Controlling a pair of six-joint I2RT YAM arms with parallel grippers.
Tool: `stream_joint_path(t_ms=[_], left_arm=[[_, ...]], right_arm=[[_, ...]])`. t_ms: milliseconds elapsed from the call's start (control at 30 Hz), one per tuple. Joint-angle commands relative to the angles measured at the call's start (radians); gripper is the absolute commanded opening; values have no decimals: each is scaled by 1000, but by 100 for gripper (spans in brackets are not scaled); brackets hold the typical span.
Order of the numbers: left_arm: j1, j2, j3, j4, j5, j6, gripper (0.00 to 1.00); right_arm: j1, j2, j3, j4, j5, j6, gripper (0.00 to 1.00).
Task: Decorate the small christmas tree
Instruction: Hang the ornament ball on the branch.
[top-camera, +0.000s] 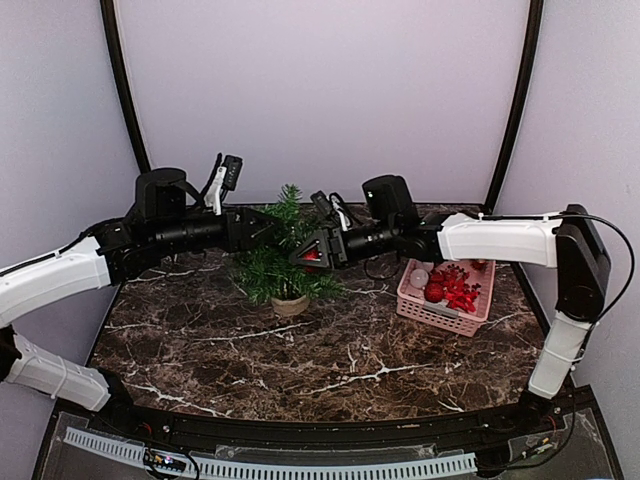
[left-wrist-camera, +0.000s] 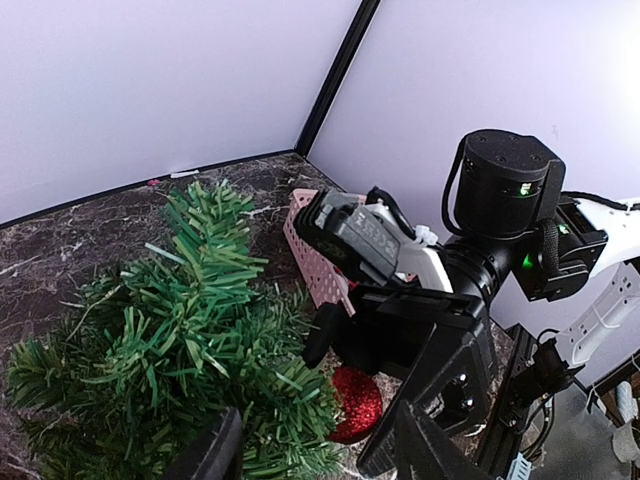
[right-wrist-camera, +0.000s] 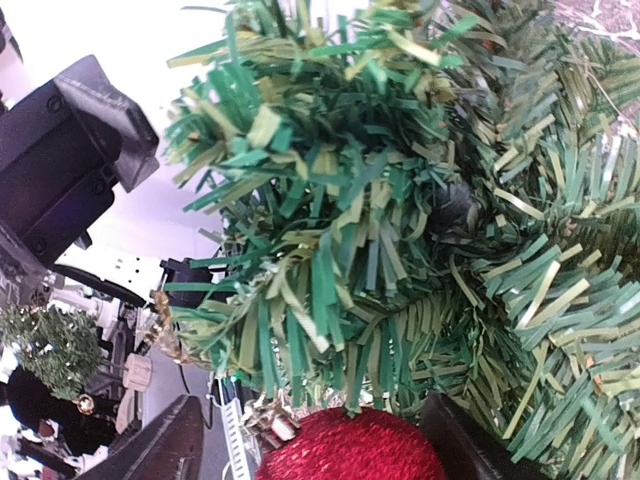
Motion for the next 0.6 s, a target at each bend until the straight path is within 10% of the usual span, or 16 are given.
stream_joint_path(t_ms=[0,567], left_arm=[[6,-42,-9,-22,-11,-2,55],[6,-102,-3,-85,-65,7,62]], right_arm=[[-5,-43,-18,15,10,-6,79],[-7,-131,-50,-40,117,-54,88]])
